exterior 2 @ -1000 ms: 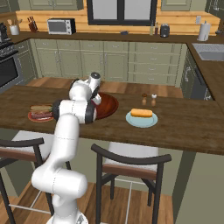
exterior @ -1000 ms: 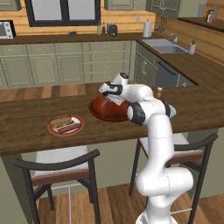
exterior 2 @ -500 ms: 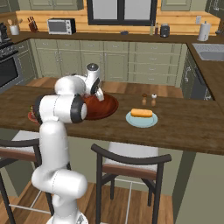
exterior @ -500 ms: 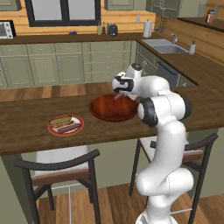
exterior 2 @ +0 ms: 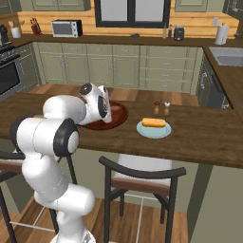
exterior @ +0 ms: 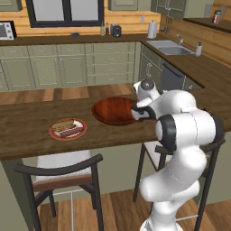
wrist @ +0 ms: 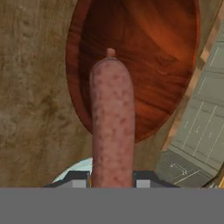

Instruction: Place one bun and one sausage from the bowl on each plate.

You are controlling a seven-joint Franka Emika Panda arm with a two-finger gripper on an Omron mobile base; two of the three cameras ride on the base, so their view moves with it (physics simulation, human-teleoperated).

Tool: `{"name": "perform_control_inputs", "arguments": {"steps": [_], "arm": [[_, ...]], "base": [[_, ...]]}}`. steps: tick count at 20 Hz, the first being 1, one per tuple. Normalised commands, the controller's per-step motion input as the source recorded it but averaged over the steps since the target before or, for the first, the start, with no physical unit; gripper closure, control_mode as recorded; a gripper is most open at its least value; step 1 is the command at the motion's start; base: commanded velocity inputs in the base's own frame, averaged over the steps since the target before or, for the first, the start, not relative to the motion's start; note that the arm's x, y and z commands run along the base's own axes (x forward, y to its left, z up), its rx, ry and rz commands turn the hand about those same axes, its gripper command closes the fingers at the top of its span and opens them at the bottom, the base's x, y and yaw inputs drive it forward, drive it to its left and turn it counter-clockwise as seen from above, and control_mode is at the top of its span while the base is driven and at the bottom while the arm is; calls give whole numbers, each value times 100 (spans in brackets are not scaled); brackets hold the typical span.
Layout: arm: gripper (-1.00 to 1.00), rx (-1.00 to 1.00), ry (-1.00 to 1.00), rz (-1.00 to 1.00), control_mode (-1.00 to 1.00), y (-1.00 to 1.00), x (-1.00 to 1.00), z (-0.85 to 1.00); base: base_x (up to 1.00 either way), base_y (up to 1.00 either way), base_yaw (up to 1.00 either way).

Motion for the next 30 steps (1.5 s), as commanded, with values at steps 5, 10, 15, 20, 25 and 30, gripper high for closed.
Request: {"name": "perform_control_inputs", "arguments": {"steps": [5,10,15,20,25,30], "arm": [[100,32,-4,-24,-100,-93,-67,29],[100,47,7,-12,-100,-100,-26,28],[100,36,11,-2,-100,-93,2,50],[100,11,1,0,-100,-25,0,47],[100,-1,22,0,-100,-7,3,32],[100,-17,24,-5,-100,-16,21,58]], "base": [[0,0,0],[0,0,0],[0,0,0],[0,0,0],[0,0,0],[0,0,0]]}}
